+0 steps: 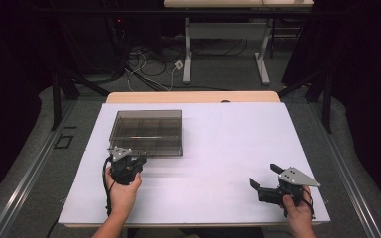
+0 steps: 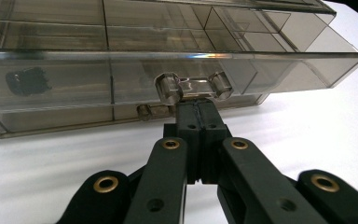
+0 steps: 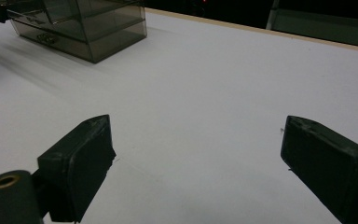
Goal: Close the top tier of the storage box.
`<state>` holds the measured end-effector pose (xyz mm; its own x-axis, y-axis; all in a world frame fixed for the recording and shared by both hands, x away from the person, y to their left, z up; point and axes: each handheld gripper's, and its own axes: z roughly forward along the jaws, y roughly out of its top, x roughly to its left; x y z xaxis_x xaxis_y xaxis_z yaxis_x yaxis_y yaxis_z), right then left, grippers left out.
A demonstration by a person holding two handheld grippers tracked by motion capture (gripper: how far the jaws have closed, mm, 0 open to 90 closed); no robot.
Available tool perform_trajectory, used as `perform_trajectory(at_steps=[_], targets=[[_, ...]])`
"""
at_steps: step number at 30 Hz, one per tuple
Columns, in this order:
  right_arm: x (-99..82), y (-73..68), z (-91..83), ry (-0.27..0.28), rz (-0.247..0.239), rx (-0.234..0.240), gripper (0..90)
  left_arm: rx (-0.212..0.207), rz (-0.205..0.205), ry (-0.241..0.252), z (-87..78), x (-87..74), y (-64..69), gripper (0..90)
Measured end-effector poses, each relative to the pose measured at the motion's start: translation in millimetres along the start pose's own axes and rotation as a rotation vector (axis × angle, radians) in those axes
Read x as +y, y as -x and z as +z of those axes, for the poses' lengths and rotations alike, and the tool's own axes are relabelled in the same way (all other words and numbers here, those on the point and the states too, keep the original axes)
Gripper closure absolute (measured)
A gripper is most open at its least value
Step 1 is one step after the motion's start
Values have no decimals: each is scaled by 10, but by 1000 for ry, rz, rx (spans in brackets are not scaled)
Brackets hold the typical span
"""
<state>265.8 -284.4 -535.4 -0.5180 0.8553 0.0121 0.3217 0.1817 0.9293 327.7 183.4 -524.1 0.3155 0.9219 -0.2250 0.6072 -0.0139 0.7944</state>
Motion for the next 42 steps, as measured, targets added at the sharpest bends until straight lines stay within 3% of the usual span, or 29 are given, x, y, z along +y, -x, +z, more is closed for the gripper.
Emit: perform_trajectory(at_steps=[42], targets=[[4,6,1,-7,-1,0,89,20,-25,16,206,147,-47,900]])
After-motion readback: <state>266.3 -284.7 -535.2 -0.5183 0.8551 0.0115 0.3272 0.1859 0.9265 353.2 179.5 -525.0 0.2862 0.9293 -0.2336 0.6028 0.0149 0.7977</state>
